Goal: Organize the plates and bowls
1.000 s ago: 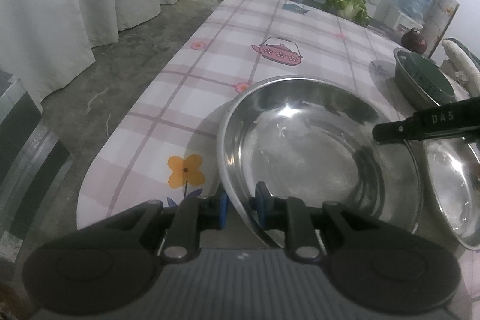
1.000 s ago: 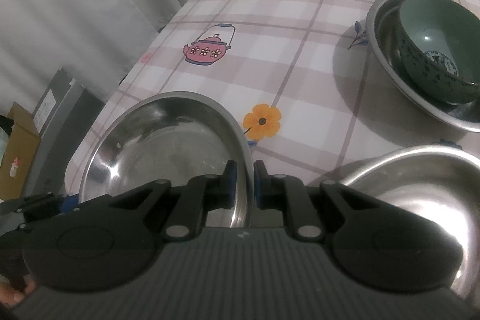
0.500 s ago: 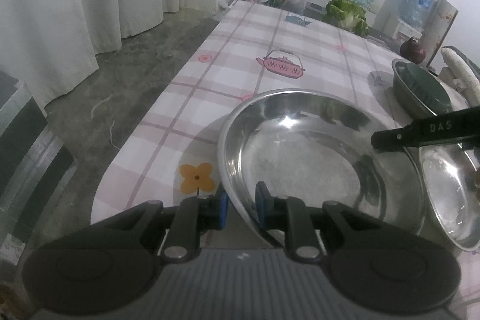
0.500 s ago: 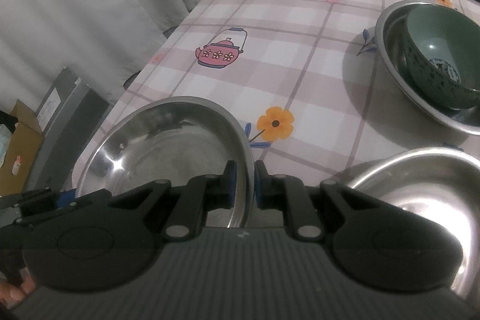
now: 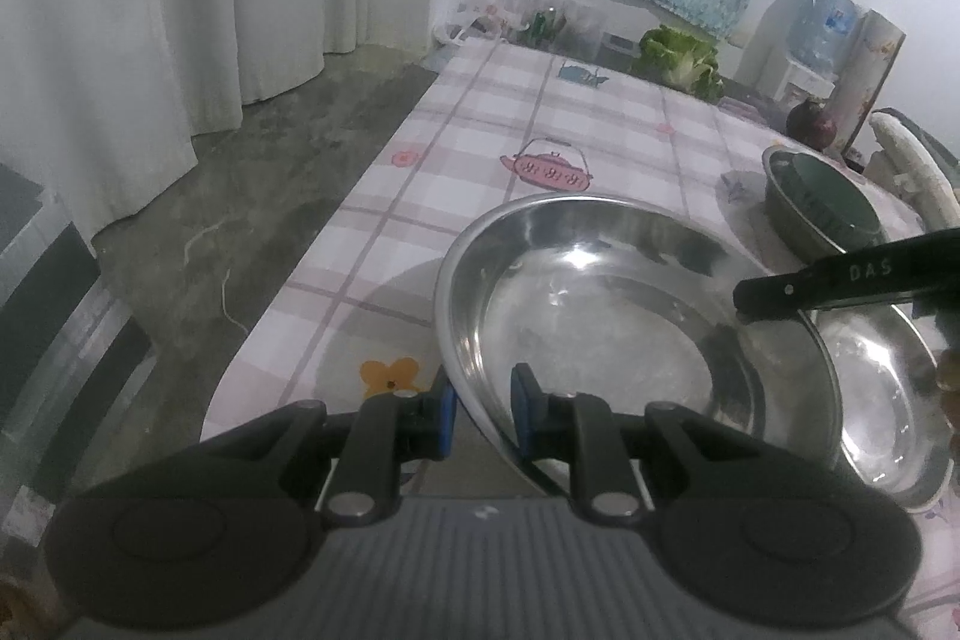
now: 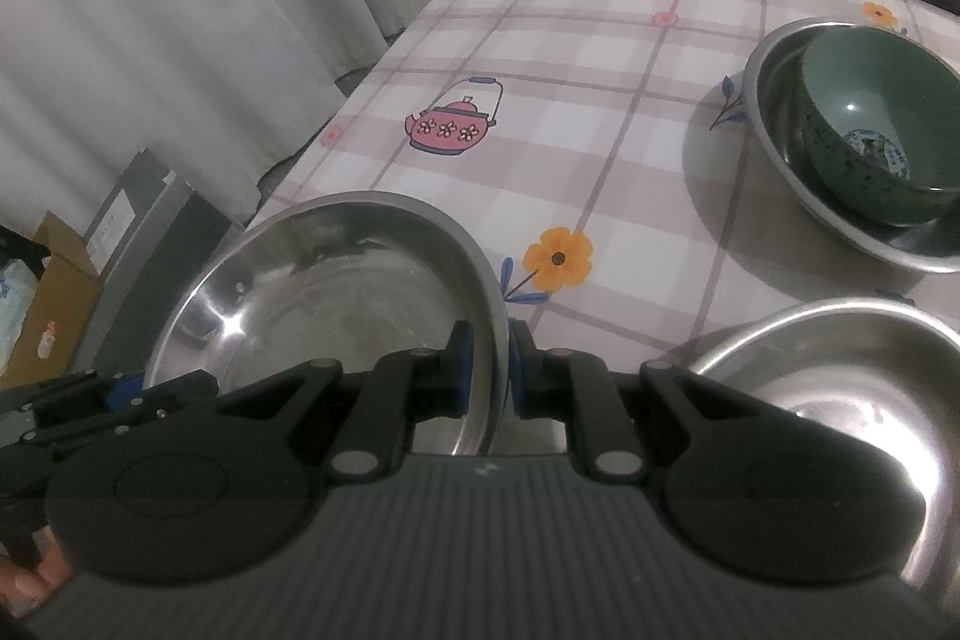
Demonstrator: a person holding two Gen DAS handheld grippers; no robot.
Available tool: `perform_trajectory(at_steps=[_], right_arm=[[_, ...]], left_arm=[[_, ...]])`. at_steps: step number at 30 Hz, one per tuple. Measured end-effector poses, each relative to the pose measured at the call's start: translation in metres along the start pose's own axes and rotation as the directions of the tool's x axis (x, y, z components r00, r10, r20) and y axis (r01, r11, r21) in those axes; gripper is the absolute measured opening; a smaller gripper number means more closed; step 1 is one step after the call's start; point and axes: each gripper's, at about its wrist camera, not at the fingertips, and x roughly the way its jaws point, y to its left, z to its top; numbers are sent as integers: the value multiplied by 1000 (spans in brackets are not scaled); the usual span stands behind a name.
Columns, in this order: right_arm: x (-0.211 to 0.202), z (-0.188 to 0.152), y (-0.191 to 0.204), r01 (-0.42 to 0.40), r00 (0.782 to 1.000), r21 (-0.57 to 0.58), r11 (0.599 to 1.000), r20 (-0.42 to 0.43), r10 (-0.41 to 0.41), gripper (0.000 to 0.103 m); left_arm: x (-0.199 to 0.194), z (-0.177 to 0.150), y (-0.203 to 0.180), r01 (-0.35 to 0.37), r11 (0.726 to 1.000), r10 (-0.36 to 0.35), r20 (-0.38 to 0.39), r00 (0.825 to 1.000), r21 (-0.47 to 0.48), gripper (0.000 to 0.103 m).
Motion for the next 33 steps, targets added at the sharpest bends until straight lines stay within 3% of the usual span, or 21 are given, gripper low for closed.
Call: perform_trajectory(at_steps=[18,33], right_arm=[[-68,-19,-39,-28,994,84,996,111,19,11],[-127,-70,-122,4,984,242,970,173,-48,13]], left_arm=[[-30,16,-52,48,994,-56,77,995,94,19],[-10,10,-139,138,965,-149,32,988,225,19]])
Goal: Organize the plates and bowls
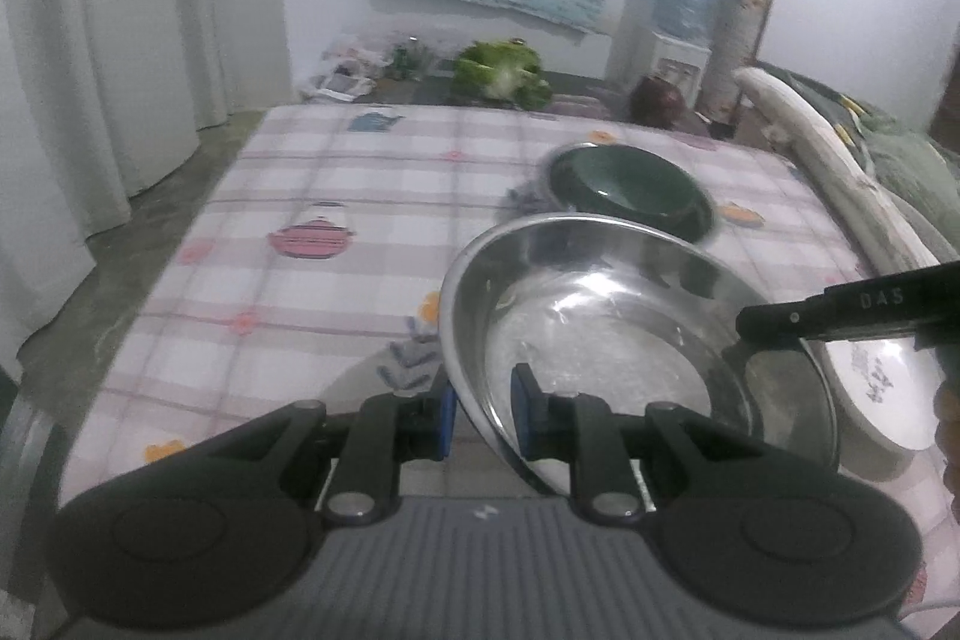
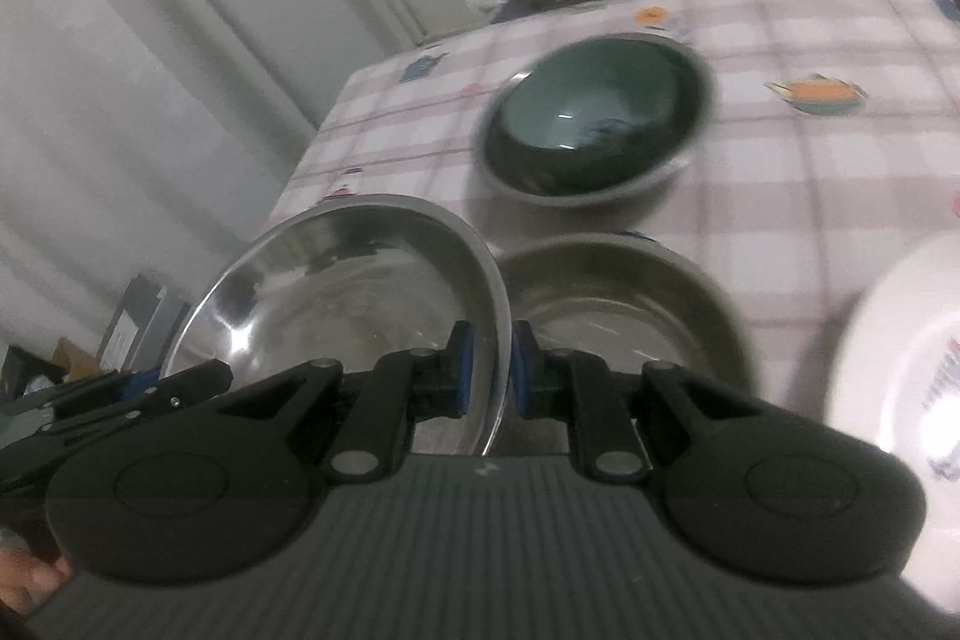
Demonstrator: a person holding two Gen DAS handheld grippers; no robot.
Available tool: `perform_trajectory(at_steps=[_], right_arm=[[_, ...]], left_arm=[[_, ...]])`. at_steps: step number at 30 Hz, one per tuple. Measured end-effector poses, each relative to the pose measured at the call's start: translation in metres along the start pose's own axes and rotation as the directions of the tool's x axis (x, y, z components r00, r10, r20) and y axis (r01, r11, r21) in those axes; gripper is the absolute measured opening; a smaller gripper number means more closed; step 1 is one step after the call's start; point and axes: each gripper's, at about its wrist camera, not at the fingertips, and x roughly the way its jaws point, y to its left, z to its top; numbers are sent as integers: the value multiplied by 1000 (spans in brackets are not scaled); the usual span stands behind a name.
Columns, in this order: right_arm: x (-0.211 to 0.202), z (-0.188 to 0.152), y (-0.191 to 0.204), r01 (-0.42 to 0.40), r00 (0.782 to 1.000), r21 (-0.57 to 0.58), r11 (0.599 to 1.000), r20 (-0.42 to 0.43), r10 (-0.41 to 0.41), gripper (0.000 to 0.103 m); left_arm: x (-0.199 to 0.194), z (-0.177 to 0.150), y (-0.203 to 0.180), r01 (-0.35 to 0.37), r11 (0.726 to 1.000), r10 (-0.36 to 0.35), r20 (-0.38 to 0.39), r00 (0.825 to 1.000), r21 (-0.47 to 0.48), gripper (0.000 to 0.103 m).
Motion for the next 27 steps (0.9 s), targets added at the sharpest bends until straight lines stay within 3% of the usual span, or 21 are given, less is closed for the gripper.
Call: perform_trajectory(at_steps=[12,27], right_arm=[[-18,-27,-51,54,998,104,993,7,-56,14],[-22,-38,-55,132,990,80,988,37,-135,15]], left_arm=[[32,-5,-41,39,997,-35,-52,998,74,19],[58,-16,-42,62,995,-54,-112,992,74,19]])
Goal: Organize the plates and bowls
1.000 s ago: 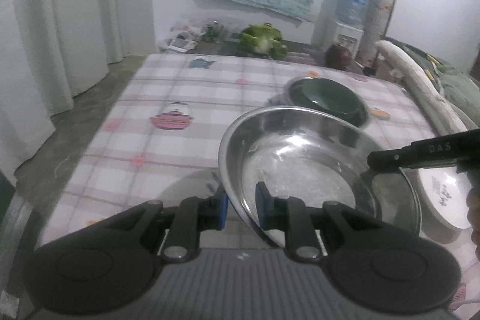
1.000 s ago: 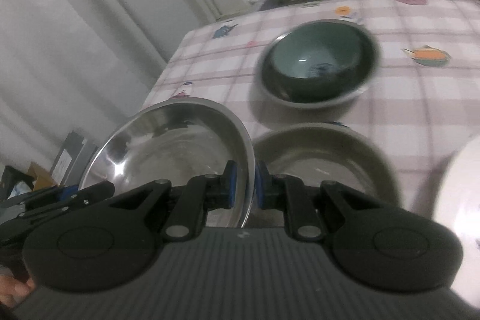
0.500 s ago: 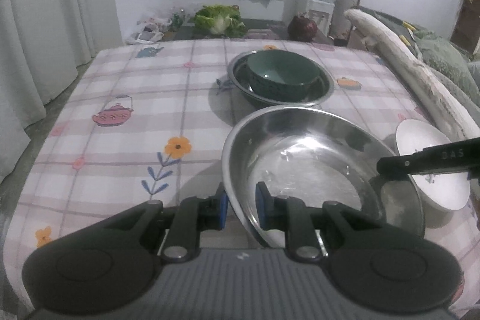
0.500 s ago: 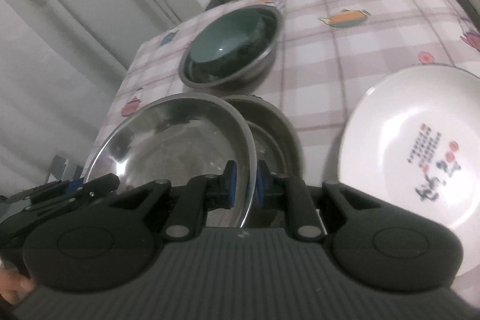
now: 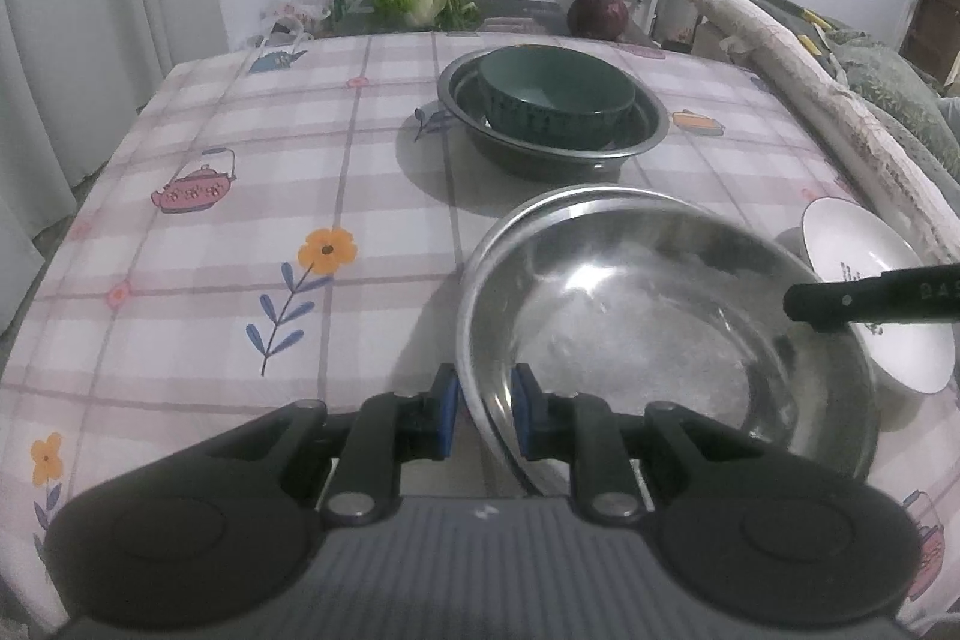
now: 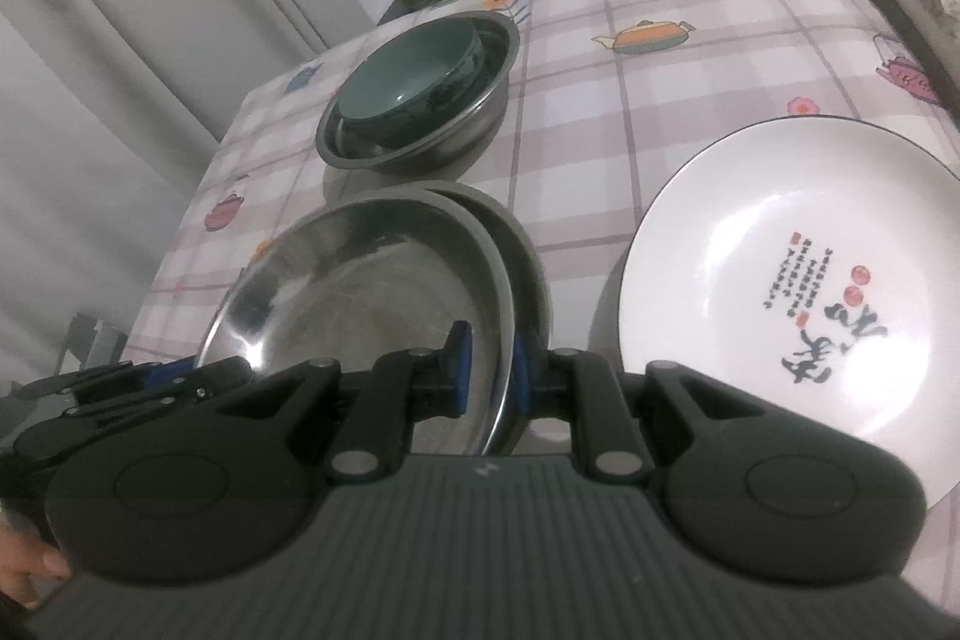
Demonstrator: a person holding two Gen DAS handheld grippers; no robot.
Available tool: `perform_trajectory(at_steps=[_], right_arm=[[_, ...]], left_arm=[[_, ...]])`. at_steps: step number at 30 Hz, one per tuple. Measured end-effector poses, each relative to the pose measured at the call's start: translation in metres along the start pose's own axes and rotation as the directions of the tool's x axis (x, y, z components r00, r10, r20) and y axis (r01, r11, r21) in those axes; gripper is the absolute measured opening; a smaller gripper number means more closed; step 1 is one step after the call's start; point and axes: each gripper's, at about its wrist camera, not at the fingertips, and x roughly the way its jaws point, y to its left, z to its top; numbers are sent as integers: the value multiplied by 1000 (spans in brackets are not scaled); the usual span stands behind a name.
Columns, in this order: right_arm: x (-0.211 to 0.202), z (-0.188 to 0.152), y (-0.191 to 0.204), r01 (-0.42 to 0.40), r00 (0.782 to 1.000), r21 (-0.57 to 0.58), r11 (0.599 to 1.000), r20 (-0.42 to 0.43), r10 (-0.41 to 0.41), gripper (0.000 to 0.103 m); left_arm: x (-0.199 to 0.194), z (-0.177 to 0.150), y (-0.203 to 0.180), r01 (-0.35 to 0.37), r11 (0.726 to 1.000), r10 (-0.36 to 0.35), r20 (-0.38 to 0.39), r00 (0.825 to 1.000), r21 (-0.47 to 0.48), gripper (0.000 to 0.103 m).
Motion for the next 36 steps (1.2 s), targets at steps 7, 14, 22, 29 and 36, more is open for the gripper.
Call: perform_trajectory(at_steps=[7,14,22,29,36], right_arm=[[-6,-3,-5,13,999,29,999,34,-14,19],[-12,-14,-14,-1,998,99,995,60,-5,22],[0,-23,-11,29,998,106,994,46,-34,22],[14,-27,6,91,995,26,996,37,-92,22],[-3,-26,-3,99,991,63,993,82,-104,23]], left_arm=[[-4,1,2,14,1000,-14,27,1000,-3,19],[-2,2,7,16,1000,-16,24,1000,2,28],[5,-2,6,34,999,-34,-3,999,8,36],[6,-5,11,46,999,-46,-14,999,-8,36],[7,-5,13,60,998,-61,-17,998,-14,36]])
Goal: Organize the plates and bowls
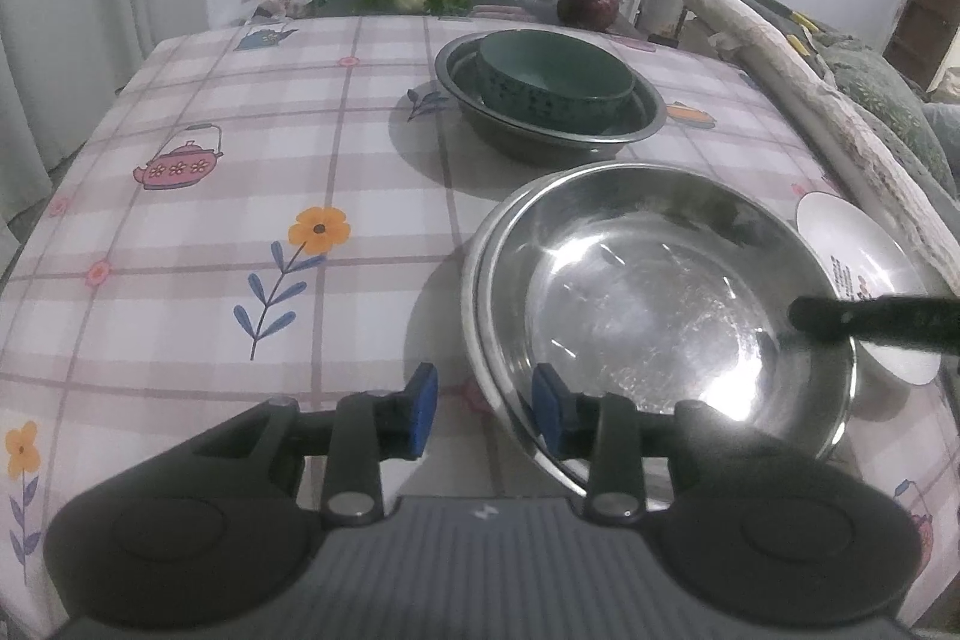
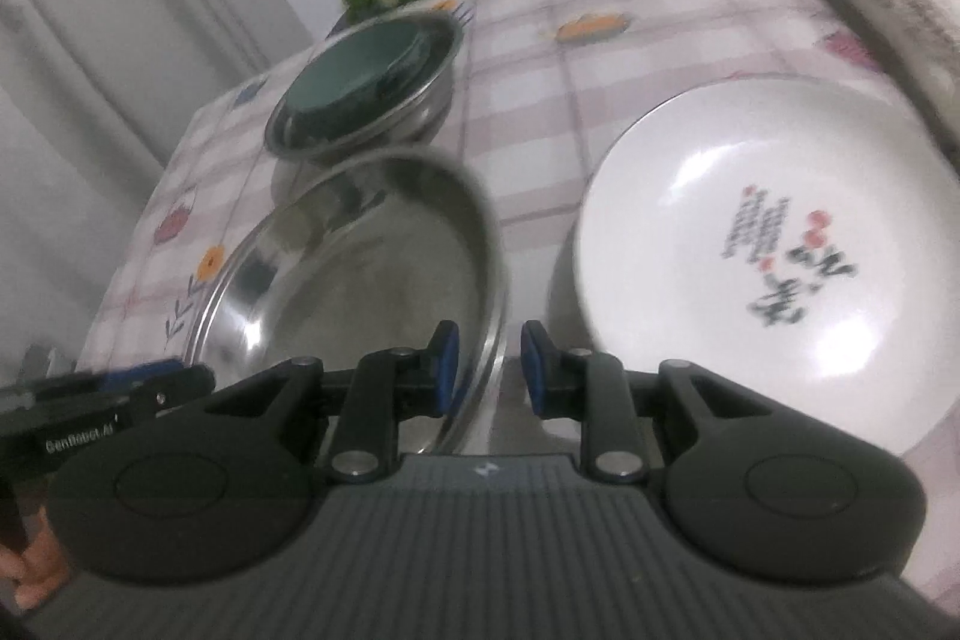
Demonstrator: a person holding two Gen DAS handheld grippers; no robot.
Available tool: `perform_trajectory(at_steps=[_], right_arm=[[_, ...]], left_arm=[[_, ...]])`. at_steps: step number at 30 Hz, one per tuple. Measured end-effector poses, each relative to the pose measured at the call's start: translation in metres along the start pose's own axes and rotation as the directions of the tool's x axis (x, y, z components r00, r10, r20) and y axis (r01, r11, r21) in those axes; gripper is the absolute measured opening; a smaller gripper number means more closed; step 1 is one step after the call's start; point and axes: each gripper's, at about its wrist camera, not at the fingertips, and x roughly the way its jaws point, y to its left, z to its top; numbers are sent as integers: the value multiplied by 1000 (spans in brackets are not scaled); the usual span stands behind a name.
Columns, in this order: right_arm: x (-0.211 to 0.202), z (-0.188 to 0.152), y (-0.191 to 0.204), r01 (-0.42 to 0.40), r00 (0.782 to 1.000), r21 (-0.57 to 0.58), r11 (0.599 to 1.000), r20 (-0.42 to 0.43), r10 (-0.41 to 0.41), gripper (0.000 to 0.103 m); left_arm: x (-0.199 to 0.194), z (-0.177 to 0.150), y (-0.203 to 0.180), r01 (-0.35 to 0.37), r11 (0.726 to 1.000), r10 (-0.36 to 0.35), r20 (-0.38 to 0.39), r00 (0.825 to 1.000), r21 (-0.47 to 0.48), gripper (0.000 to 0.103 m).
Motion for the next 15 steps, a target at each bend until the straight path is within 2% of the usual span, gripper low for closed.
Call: perform_trajectory(at_steps=[7,10,12,15], right_arm=[[-18,0,10,57,996,-72,996,76,-52,19],[-15,-2,19,56,996,-118,991,72,-48,16],[-11,-4,25,83,995,-145,986,71,-73,16],[-6,-7,24,70,997,-135,988,54,-63,16]], left_arm=[[1,-1,1,9,1000,-9,0,1000,-4,36],[1,0,1,11,1000,-11,-3,1000,-2,36],[1,0,1,13,1000,-13,-2,1000,-2,36],[1,0,1,11,1000,-11,-1,1000,0,35]])
